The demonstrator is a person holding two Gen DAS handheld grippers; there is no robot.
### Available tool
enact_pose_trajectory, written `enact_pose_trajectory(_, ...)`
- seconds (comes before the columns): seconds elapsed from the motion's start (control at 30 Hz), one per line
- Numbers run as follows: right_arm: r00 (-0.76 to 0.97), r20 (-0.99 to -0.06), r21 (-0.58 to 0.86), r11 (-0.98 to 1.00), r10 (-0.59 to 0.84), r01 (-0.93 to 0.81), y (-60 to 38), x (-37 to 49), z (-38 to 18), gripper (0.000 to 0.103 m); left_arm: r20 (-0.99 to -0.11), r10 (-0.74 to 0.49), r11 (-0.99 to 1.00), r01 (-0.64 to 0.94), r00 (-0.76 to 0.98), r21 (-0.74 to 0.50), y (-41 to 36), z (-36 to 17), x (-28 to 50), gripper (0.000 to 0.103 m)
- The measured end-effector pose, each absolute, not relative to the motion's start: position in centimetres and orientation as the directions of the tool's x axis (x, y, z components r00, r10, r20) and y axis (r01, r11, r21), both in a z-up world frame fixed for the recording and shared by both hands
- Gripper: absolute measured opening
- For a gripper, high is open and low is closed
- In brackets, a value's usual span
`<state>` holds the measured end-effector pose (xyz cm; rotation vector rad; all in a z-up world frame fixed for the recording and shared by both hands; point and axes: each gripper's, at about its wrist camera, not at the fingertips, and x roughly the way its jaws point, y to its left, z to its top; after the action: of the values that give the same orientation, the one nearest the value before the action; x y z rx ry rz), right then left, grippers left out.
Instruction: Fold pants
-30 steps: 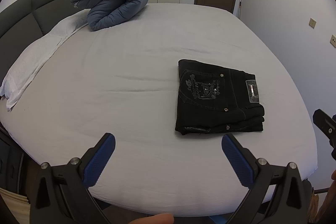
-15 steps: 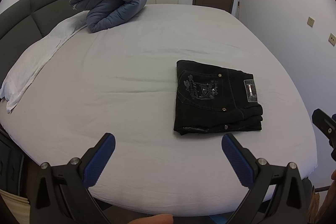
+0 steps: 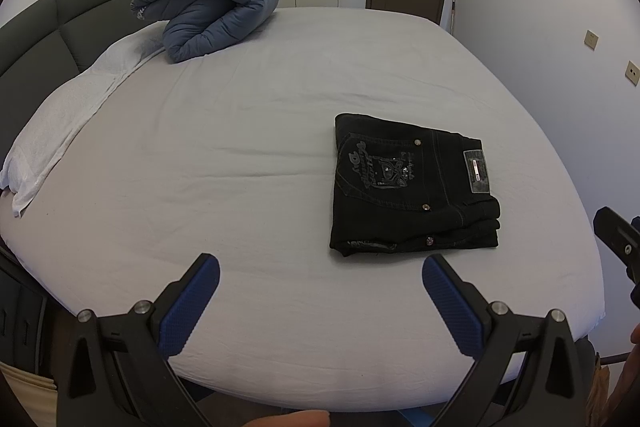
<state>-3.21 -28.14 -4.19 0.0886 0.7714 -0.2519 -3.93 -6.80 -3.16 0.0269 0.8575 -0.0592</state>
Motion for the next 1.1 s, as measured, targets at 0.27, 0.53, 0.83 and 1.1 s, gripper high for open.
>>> enact_pose_trajectory(0.27, 0.689, -0.7, -0.013, 0.967, -0.191, 0.256, -27.88, -3.3, -4.26, 0.103, -0.757, -0.044, 0.998, 0.067, 0.652, -0.001, -6.77, -3.14, -3.99, 0.103)
enact_pose_trajectory(0.53, 0.689, -0.699, -0.013, 0.967, -0.191, 0.254, -27.68, -3.34, -4.27, 0.103, -0.757, -0.043, 0.998, 0.066, 0.652, 0.0, -6.79, -3.14, -4.0, 0.103)
enact_pose_trajectory(0.83, 0.69, -0.699, -0.012, 0.967, -0.19, 0.253, -27.38, -3.43, -4.21, 0.103, -0.758, -0.045, 0.998, 0.067, 0.651, -0.002, -6.83, -3.13, -4.03, 0.103)
enact_pose_trajectory(1.1, 0.69, -0.699, -0.011, 0.968, -0.187, 0.252, -27.32, -3.42, -4.2, 0.103, -0.759, -0.051, 0.997, 0.075, 0.649, -0.003, -6.93, -3.1, -4.07, 0.103)
